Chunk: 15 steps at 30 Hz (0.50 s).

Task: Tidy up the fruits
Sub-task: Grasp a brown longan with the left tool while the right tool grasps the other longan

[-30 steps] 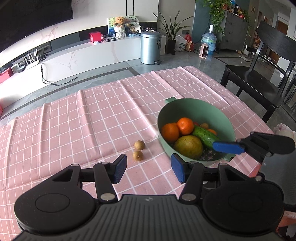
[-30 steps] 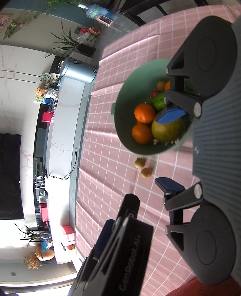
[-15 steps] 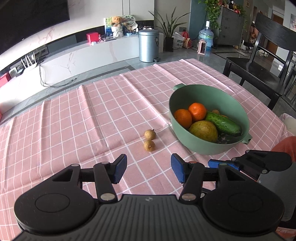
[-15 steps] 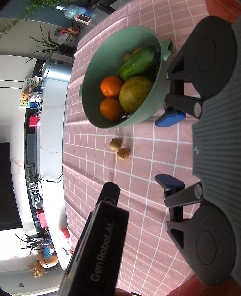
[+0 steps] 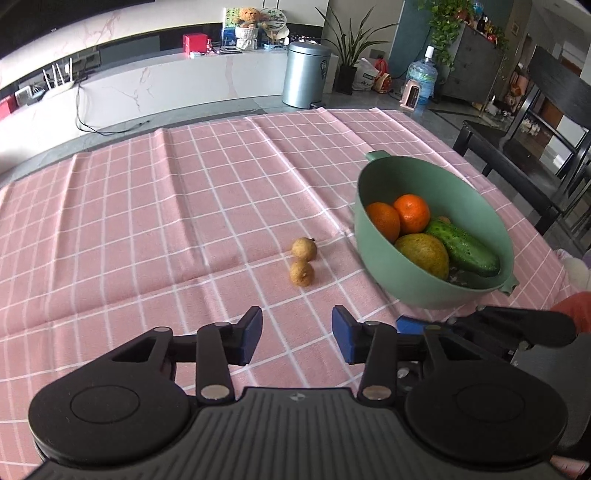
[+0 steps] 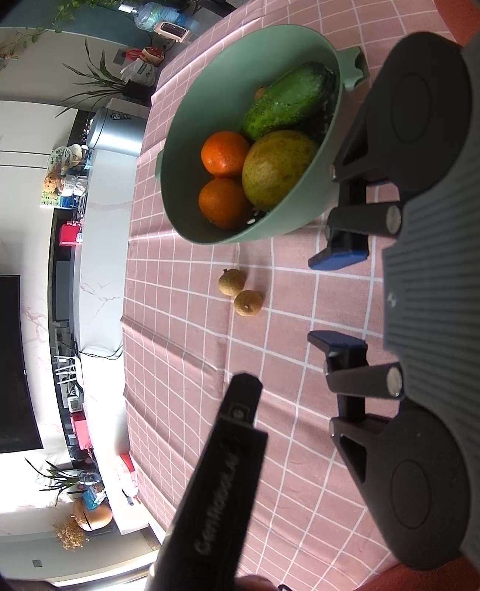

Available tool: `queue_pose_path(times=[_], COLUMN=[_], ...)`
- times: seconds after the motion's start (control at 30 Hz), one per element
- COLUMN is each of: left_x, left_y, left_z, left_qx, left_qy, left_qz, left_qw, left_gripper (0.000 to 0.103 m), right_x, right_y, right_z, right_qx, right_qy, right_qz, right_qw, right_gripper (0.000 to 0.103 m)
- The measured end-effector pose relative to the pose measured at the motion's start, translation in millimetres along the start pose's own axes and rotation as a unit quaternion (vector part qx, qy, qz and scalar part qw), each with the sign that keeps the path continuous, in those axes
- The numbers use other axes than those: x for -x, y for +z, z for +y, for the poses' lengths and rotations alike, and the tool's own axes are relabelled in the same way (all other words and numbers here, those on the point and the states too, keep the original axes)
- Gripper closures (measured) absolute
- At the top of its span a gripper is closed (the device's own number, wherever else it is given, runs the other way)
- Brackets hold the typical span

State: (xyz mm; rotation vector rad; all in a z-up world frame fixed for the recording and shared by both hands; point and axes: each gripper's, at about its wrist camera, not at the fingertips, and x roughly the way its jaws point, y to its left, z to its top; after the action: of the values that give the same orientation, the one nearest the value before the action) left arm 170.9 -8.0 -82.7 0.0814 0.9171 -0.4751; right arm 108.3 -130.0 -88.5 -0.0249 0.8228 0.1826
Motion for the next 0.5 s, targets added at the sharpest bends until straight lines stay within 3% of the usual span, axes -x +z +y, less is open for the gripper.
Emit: queue_pose_path(times=[0.13,0.23,0.3,0.5], left_x=[-20.4,-37.4,-46.9,-67.4], left_y=[4.6,6.4,8.0,11.2], left_z=[-7.7,-12.7,-13.0,-9.5], left_qx=[-0.019,-0.035,-0.030,-0.007], left_qy=[0.012,0.015,0.011,0.008], left_qz=[0.009,0.027,0.035,0.025], left_qw=[0.9997,0.9989,0.9989,0.9996], left_gripper=[0.057,0.058,0.059,0.063], right_x=[-6.5,-14.7,-19.8,-33.5], right_y=[0.4,4.2,5.7,5.1], right_z=[-2.0,-7.7,-9.7,-14.6], right_qx=[0.004,-0.004,-0.010,-0.040], right_qy=[0.000,0.002,0.002,-0.015], right_qz=[0.008,0.020,0.029,0.040], right_qw=[1.000,1.000,1.000,0.998], right_gripper=[0.073,0.080,0.085,0.086])
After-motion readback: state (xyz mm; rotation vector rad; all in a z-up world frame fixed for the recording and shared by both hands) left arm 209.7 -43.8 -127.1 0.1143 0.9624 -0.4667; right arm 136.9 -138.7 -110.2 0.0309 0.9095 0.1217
